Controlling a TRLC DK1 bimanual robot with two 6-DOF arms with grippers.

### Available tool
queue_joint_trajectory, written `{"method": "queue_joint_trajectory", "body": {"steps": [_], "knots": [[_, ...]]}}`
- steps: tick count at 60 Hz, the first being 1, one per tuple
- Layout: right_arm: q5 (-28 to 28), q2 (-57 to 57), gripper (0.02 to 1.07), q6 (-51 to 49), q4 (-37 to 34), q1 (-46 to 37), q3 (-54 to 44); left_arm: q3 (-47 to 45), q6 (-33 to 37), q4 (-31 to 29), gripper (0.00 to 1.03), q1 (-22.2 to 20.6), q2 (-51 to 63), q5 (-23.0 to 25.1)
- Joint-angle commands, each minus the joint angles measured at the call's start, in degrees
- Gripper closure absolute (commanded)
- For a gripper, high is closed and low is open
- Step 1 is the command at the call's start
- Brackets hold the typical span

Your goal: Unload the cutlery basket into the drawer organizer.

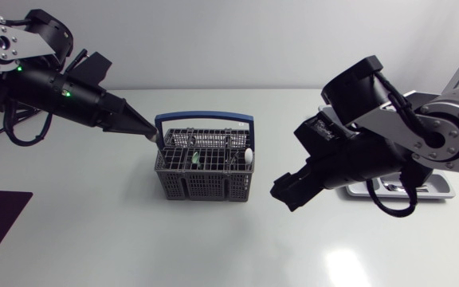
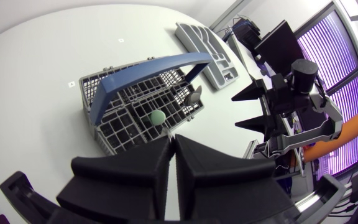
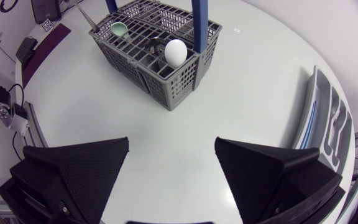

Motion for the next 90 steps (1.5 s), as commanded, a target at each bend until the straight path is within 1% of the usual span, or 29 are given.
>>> {"method": "queue_joint_trajectory", "body": {"steps": [1,10,14,16,17,22,27,29,32,36,41,51,59,65,70,76,80,86,88,90], "knots": [[0.3,-0.8,0.07,-2.3,0.0,1.0,0.3,1.7,1.1,-1.5,0.99,0.2,-3.1,1.1],[1.0,-4.3,0.07,-7.2,0.5,1.5,-0.4,1.0,1.5,-1.5,0.99,-0.5,-10.0,1.0],[1.0,-5.7,0.07,-8.4,0.8,1.5,-0.7,1.1,1.5,-2.1,0.99,-1.9,-12.1,1.0],[0.9,-6.4,0.07,-9.1,0.8,1.5,-0.7,1.1,1.5,-2.5,0.99,-2.9,-13.1,1.0],[0.5,-6.7,0.08,-9.8,0.8,1.6,-0.7,0.9,1.7,-2.6,0.99,-4.1,-14.0,0.9],[-0.5,-6.8,0.13,-11.8,0.1,2.0,-0.1,0.3,1.9,-2.8,0.99,-7.7,-15.7,0.4],[-5.5,-7.4,0.15,-13.0,0.2,1.4,0.0,-0.5,1.8,-2.8,0.99,-11.5,-16.5,-0.1],[-6.6,-8.0,0.16,-14.2,0.4,1.3,-0.2,-0.8,1.9,-2.6,0.99,-12.7,-16.6,-0.1],[-6.6,-9.2,0.16,-16.0,0.9,1.3,-0.7,-1.7,2.8,-2.2,0.99,-15.2,-16.8,-0.2],[-6.7,-10.4,0.16,-17.2,1.0,1.6,-1.2,-2.6,3.7,-1.7,0.99,-16.6,-17.1,-0.1],[-7.5,-12.1,0.16,-18.4,0.6,2.2,-1.9,-4.6,5.7,-0.1,0.99,-19.8,-17.6,-0.1],[-8.9,-13.1,0.16,-21.9,0.1,3.3,-3.5,-7.7,7.0,4.0,0.99,-24.0,-17.7,-0.1],[-12.7,-13.8,0.16,-23.8,1.7,5.5,-5.9,-10.7,8.5,7.5,0.99,-27.8,-17.6,-0.1],[-14.2,-14.5,0.16,-25.9,2.5,6.3,-7.5,-12.1,10.7,8.1,0.99,-29.2,-17.5,-0.1],[-14.3,-15.6,0.16,-28.0,2.8,7.8,-9.0,-13.3,13.3,8.1,0.99,-29.7,-17.6,0.2],[-14.3,-16.9,0.16,-29.5,3.8,10.7,-10.9,-15.5,17.7,8.1,0.99,-30.4,-17.6,3.1],[-14.6,-17.1,0.16,-29.5,5.0,11.8,-11.6,-16.0,18.6,8.2,0.99,-30.9,-17.3,4.5],[-16.9,-16.9,0.16,-29.5,6.9,12.8,-12.0,-16.2,18.9,8.9,0.99,-31.3,-16.6,7.3],[-17.4,-16.8,0.17,-29.5,7.0,12.9,-11.9,-16.2,18.9,9.2,0.99,-31.7,-16.5,7.4],[-18.3,-16.5,0.21,-29.5,7.3,13.2,-11.7,-16.2,18.9,9.3,0.99,-32.0,-16.2,7.6]]}}
